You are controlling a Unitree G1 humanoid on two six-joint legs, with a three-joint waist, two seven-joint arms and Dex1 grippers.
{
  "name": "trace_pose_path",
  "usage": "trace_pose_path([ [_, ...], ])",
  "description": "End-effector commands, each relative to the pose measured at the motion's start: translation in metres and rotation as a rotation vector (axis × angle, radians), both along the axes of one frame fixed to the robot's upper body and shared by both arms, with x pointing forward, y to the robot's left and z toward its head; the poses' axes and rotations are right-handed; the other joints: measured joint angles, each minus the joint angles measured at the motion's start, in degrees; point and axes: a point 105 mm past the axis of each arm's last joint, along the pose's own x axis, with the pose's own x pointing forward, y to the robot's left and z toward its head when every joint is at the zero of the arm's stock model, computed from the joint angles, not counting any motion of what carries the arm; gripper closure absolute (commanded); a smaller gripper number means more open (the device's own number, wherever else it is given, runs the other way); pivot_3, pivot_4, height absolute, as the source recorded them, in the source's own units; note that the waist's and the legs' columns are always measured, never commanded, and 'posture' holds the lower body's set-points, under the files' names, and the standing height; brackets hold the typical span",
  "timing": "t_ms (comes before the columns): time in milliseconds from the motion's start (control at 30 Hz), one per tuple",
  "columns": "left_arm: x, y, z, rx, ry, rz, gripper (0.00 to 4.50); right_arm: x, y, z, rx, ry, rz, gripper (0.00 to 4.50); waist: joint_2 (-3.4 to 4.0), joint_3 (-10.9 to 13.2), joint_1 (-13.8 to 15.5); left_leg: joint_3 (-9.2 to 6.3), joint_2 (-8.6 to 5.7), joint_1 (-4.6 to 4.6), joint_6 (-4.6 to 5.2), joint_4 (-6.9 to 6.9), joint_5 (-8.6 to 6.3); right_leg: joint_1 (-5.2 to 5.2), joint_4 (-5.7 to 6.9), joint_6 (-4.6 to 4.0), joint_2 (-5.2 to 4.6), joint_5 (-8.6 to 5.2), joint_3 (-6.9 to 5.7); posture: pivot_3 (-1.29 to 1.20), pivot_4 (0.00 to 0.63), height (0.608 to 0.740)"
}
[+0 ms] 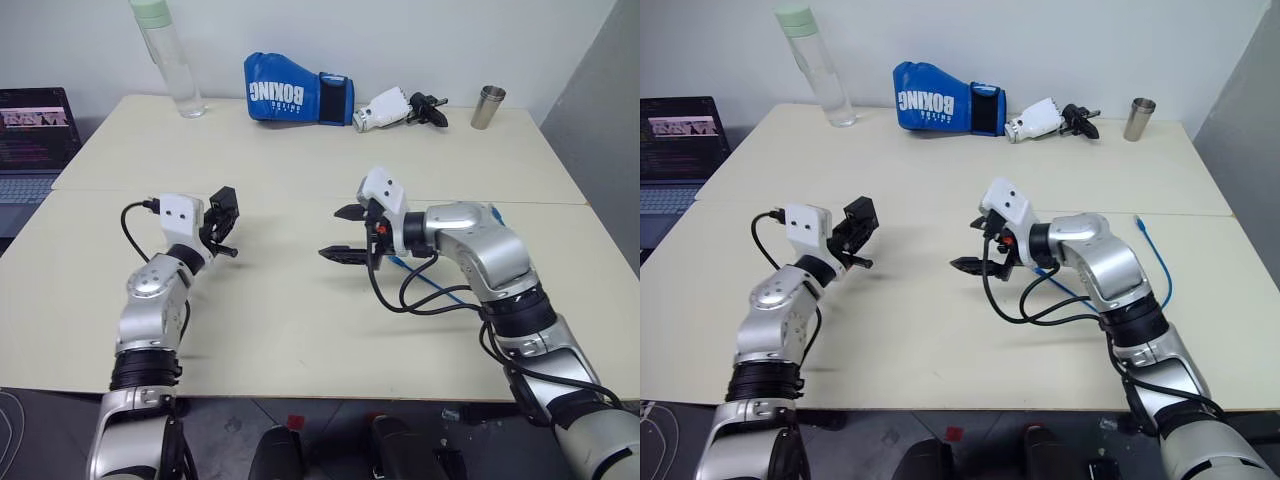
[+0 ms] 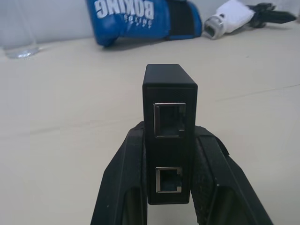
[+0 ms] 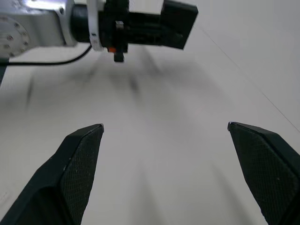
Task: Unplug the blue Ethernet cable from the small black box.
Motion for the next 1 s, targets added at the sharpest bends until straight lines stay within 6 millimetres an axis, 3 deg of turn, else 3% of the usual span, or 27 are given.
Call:
trace_pose_path([
  [33,0.001,0.0,0.001,0.017,-0.045,0.012,3.7,0.0,0.005,0.013,0.007,-0.077,0.007,0.0,-0.01,0.0,0.0,0.0,0.0,0.0,0.0,0.0,0.0,0.0,0.0,0.0,0.0,0.0,0.0,0.0,0.15,0.74],
  [333,0.0,0.012,-0.028,-0.063,0.025,0.067,3.7,0.0,0.002,0.01,-0.004,-0.084,-0.004,0.0,-0.01,0.0,0.0,-0.02,0.01,0.01,-0.01,-0.01,0.0,0.01,-0.01,0.0,0.02,0.0,-0.02,0.0,0.15,0.74],
  [400,-0.001,0.014,-0.03,-0.069,0.033,0.065,3.0,0.0,0.002,0.01,-0.005,-0.084,-0.006,0.0,-0.02,0.0,0.0,-0.01,0.01,0.03,-0.01,-0.02,0.0,0.02,0.0,0.0,0.03,0.0,-0.02,0.0,0.15,0.74],
  [867,-0.015,0.016,-0.026,-0.037,0.023,0.045,0.2,-0.001,0.003,0.009,-0.004,-0.07,-0.005,0.0,-0.02,0.0,-0.1,0.01,0.03,0.03,-0.02,-0.04,0.01,0.02,-0.01,0.0,0.04,0.0,0.0,0.0,0.15,0.74],
  [1000,-0.025,0.024,-0.023,-0.02,0.016,0.075,0.2,-0.003,0.002,0.008,-0.003,-0.064,-0.004,0.0,-0.02,0.0,-0.2,-0.01,0.04,0.04,-0.01,-0.04,0.01,0.02,0.0,0.0,0.03,0.0,0.0,0.0,0.15,0.74],
])
